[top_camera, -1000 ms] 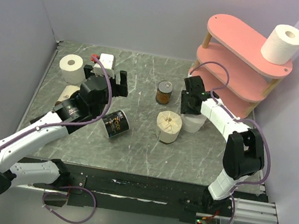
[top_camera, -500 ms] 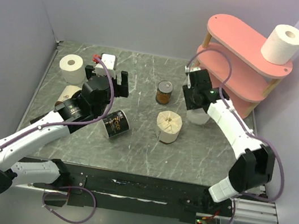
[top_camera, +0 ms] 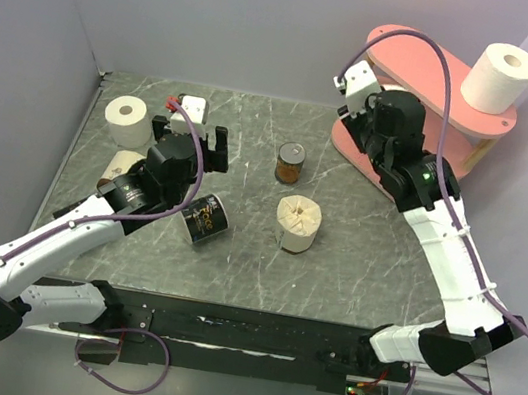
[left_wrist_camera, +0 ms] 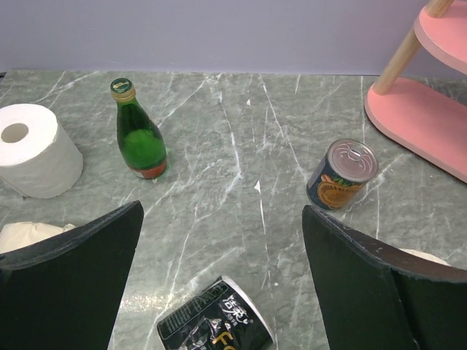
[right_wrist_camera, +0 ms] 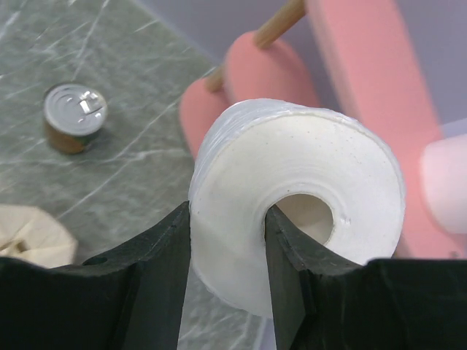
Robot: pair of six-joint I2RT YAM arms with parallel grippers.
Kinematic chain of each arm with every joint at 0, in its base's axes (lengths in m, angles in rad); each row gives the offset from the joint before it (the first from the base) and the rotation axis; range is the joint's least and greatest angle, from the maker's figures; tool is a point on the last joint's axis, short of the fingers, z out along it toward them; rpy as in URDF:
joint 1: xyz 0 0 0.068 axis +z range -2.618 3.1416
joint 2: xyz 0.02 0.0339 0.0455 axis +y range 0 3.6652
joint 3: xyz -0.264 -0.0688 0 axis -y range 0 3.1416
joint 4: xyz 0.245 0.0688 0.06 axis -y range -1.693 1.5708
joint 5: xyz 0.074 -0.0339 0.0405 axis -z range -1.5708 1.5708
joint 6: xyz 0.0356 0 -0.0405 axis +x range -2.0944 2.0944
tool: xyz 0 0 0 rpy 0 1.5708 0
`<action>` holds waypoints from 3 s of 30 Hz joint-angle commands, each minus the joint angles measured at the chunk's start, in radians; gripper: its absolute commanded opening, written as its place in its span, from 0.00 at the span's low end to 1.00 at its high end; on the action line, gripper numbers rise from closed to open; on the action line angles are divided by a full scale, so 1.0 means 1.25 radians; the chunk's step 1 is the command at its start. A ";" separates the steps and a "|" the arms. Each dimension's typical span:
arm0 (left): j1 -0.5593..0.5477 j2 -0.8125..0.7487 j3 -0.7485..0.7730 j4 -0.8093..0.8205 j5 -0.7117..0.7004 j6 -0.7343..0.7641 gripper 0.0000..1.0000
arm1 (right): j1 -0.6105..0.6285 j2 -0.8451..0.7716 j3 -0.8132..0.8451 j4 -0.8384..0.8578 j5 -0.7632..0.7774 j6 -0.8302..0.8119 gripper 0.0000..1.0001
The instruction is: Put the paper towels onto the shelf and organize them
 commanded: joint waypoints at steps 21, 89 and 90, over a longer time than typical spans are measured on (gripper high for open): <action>-0.014 -0.024 0.022 0.013 0.016 0.012 0.96 | -0.203 0.192 0.329 0.167 -0.085 -0.305 0.48; -0.013 -0.035 0.027 0.001 -0.062 -0.034 0.96 | 0.097 -0.013 -0.094 0.393 0.250 -0.077 0.68; -0.014 -0.030 0.032 -0.006 -0.078 -0.040 0.96 | 0.123 -0.039 -0.110 0.383 0.258 0.011 0.70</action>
